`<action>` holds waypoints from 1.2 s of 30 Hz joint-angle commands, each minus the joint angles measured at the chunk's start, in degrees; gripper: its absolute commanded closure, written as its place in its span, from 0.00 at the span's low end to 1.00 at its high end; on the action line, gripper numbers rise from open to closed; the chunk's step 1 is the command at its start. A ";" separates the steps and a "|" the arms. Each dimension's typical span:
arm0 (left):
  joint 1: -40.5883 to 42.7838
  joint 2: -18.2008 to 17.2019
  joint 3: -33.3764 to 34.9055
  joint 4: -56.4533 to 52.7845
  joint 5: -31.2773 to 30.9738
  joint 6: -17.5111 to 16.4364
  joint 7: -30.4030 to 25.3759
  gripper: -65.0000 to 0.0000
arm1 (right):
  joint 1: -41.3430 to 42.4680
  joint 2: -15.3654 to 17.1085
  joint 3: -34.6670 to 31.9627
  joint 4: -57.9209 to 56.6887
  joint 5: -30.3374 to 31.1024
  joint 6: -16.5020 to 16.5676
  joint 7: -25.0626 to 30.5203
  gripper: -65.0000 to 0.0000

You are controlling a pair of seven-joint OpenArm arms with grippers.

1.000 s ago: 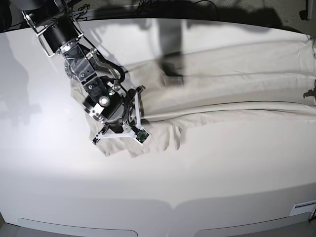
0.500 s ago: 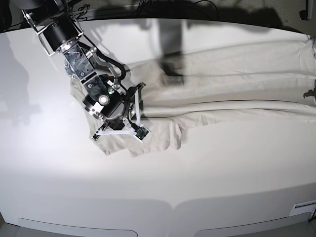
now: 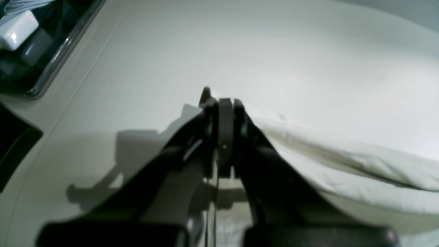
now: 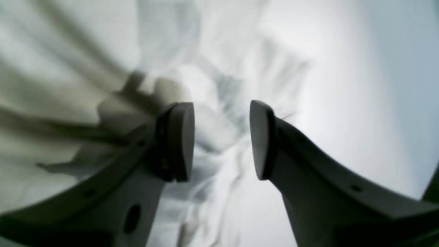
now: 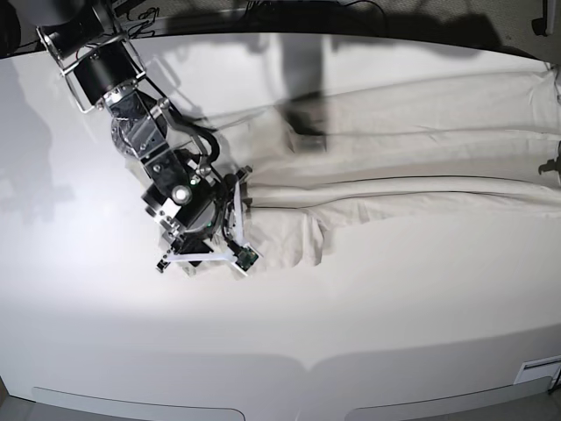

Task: Fold the T-shirt properly
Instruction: 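Press and drag the folded hem flat with the right gripper, then move the right gripper to the shirt's folded edge and grasp it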

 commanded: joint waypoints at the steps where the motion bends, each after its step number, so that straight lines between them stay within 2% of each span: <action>1: -0.66 -1.79 -0.74 0.81 -0.81 0.02 -1.73 1.00 | 1.68 0.20 0.90 -0.04 0.57 -0.39 0.55 0.59; 5: -0.68 -1.79 -0.74 0.81 -0.81 0.02 -1.90 1.00 | 3.37 0.20 2.43 -5.66 2.36 -0.33 0.70 0.59; 10: -0.81 -1.75 -0.74 0.81 -0.81 0.02 -3.02 1.00 | 6.08 0.17 2.49 -12.61 8.28 0.28 0.31 0.59; 18: -0.81 -1.75 -0.74 0.81 -0.81 0.02 -3.02 1.00 | 7.39 0.13 2.56 -13.38 15.63 0.28 -1.77 0.59; 25: -0.81 -1.75 -0.74 0.81 -0.79 0.00 -3.02 1.00 | 7.41 -0.15 3.19 -13.14 18.14 0.22 -4.46 0.59; 29: -0.81 -1.75 -0.74 0.81 -0.76 0.00 -2.99 1.00 | 7.41 -0.15 7.72 -12.17 21.68 0.22 -4.46 0.59; 36: -0.81 -1.75 -0.74 0.81 0.87 0.00 -3.02 1.00 | 6.86 -0.15 22.03 -12.20 32.89 0.22 -6.47 0.59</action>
